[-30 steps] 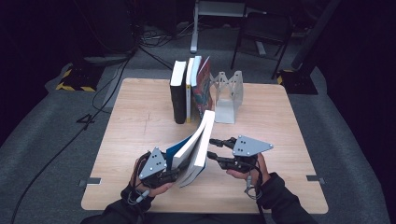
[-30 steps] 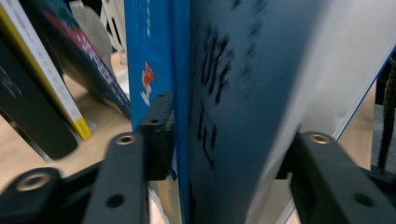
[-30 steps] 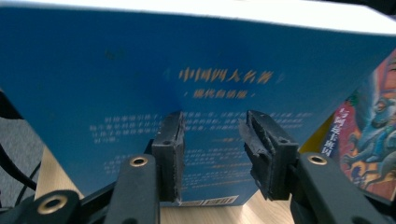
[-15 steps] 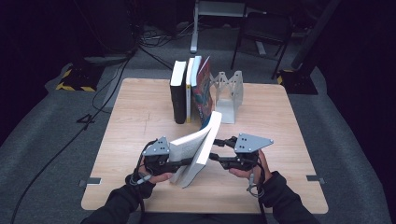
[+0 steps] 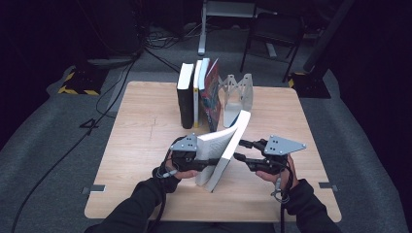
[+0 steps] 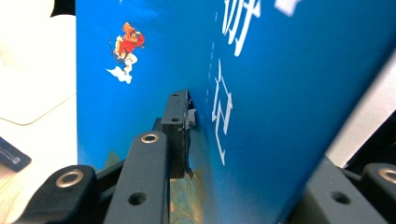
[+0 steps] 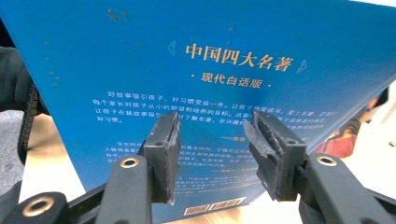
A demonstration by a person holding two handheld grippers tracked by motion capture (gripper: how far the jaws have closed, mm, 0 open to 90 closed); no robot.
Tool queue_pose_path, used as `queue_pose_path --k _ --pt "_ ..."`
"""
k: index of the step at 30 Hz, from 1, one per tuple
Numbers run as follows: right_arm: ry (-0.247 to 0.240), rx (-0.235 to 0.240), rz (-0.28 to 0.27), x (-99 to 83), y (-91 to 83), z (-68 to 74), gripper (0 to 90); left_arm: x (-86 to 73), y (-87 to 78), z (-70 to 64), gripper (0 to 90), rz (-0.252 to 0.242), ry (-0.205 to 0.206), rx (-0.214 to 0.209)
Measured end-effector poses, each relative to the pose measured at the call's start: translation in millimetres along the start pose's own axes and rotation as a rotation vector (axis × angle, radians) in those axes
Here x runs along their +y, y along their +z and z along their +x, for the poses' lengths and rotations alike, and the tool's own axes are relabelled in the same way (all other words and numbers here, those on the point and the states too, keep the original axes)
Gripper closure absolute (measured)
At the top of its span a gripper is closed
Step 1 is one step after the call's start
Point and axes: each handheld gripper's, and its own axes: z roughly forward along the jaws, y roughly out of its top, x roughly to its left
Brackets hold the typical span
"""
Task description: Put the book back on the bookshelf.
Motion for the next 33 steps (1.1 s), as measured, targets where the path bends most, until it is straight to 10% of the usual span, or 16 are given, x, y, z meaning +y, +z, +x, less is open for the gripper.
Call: queue_pose_path --k 6,22,26,33 --pt "-0.066 -0.080 0.046 5.0 0.3 11.3 43.6 0.5 -8.4 -19.7 52.9 0.075 0.040 0.098" --pt "-0.082 -0.016 0.094 -3.5 13.9 29.7 41.5 -22.9 -0.5 -84.0 24.3 0.182 0.045 0.292" --pt "-0.096 -0.012 0.120 -12.6 28.0 36.0 38.3 -21.7 20.8 -88.2 19.3 0.146 -0.011 0.445" --pt "-0.122 -0.084 0.130 -14.9 36.9 36.2 35.0 -25.6 27.5 -83.8 32.1 0.062 -0.035 0.556"
